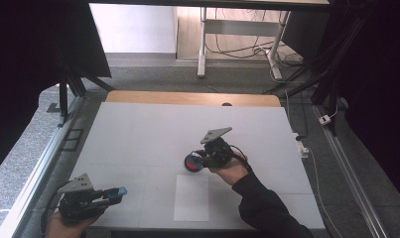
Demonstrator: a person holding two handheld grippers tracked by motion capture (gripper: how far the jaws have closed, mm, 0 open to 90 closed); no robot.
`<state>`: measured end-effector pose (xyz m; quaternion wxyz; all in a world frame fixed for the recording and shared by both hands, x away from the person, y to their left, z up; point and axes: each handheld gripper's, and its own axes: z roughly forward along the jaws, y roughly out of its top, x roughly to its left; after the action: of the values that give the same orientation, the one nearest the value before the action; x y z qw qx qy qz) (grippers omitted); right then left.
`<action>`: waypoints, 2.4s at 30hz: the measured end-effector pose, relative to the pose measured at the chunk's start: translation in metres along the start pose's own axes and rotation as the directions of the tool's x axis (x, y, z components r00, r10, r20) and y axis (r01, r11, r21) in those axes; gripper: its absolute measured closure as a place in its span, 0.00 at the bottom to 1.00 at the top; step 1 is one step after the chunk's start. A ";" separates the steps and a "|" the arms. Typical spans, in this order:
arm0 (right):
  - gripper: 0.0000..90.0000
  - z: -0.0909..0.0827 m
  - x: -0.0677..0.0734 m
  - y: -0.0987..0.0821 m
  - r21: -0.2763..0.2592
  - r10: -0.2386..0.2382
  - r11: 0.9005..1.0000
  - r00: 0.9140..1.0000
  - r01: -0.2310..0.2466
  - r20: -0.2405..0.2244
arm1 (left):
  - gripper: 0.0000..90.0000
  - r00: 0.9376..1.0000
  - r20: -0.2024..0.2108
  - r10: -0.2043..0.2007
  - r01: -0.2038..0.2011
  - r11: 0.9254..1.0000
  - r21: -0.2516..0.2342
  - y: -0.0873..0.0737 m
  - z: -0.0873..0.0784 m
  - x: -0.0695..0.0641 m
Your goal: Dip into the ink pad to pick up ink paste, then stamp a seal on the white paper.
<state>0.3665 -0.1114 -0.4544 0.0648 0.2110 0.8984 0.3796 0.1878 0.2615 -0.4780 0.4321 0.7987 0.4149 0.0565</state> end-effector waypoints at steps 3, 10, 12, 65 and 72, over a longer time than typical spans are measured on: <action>0.78 -0.001 0.002 0.000 -0.001 -0.012 1.000 1.000 0.012 -0.008 | 0.76 1.000 0.000 -0.001 0.001 1.000 0.000 0.000 0.000 0.000; 0.78 -0.006 0.008 0.000 -0.007 -0.017 1.000 1.000 0.017 -0.021 | 0.76 1.000 0.000 0.000 0.000 1.000 0.000 0.000 0.000 0.000; 0.78 -0.007 0.009 0.000 -0.011 -0.015 1.000 1.000 0.014 -0.027 | 0.76 1.000 0.001 -0.002 0.002 1.000 -0.001 0.000 0.000 0.000; 0.78 -0.020 0.047 -0.026 0.015 -0.046 0.999 0.994 0.048 -0.104 | 0.76 1.000 0.007 -0.003 0.003 1.000 -0.002 0.000 0.000 0.001; 0.78 -0.016 0.051 -0.028 0.035 -0.060 0.997 0.993 0.064 -0.102 | 0.76 1.000 0.007 -0.003 0.003 1.000 -0.002 0.000 0.000 0.001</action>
<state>0.3070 -0.1179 -0.4610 0.0273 0.1646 0.9137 0.3704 0.1883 0.2622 -0.4781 0.4344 0.7980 0.4144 0.0534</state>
